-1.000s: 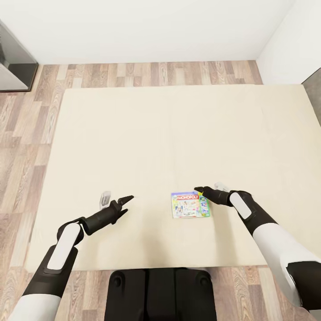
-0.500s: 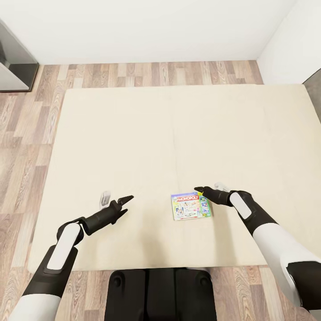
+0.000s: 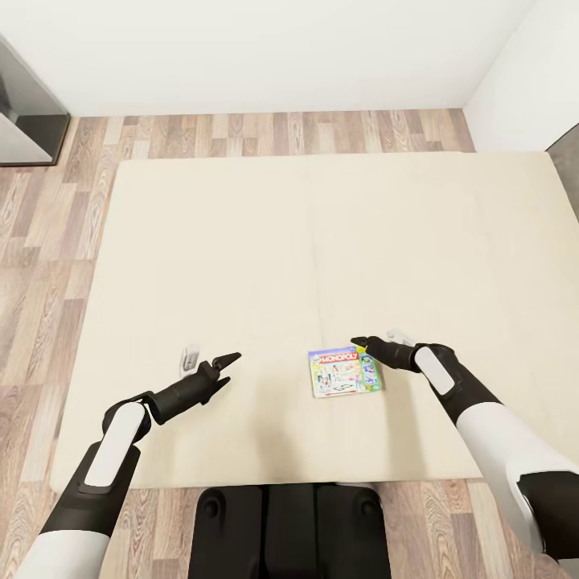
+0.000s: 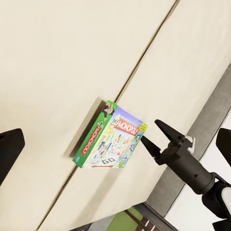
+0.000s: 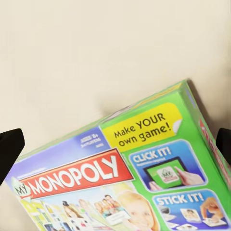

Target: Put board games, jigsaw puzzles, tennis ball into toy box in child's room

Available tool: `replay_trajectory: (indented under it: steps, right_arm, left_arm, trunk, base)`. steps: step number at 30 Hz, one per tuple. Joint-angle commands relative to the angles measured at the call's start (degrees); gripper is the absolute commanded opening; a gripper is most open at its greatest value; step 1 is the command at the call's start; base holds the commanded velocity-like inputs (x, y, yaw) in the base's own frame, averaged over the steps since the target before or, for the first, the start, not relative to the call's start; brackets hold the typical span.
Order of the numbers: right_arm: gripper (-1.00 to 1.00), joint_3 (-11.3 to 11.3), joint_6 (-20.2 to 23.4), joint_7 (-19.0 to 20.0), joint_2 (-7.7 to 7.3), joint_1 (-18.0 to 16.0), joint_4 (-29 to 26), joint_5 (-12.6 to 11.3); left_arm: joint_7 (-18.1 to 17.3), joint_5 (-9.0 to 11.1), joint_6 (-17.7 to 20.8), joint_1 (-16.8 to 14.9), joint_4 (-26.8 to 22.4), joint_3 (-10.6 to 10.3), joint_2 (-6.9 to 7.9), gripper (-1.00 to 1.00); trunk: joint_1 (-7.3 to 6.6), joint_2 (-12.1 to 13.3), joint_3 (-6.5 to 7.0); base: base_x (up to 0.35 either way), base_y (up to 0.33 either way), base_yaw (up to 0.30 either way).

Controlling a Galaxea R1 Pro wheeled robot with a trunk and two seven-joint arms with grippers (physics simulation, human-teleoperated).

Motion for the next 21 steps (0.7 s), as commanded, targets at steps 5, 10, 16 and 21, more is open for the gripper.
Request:
replay_trajectory:
  steps: [5, 10, 16, 21]
  right_arm:
    - [1.00, 0.17, 0.24, 0.12, -0.28, 0.01, -0.15, 0.05]
    - [1.00, 0.12, 0.36, 0.11, -0.39, 0.06, -0.21, -0.01]
    - [1.00, 0.10, 0.50, 0.10, -0.56, 0.20, -0.24, -0.07]
    - [1.00, 0.06, 0.59, 0.11, -0.63, 0.55, -0.30, -0.07]
  left_arm:
    - [-0.32, -0.30, 0.28, -0.02, 0.00, 0.10, -0.01, 1.00]
    - [-0.32, -0.33, 0.28, -0.02, 0.00, 0.10, -0.03, 1.00]
    - [-0.32, -0.34, 0.28, -0.02, 0.00, 0.10, -0.02, 1.00]
    - [-0.32, -0.35, 0.28, -0.02, -0.01, 0.10, -0.02, 1.00]
  trunk:
    - [0.03, -0.09, -0.06]
    - [0.03, -0.09, -0.06]
    - [0.03, -0.09, -0.06]
    - [0.03, -0.09, -0.06]
  base:
    - [0.000, 0.000, 0.000]
    - [0.000, 0.000, 0.000]
    - [0.000, 0.000, 0.000]
    - [0.000, 0.000, 0.000]
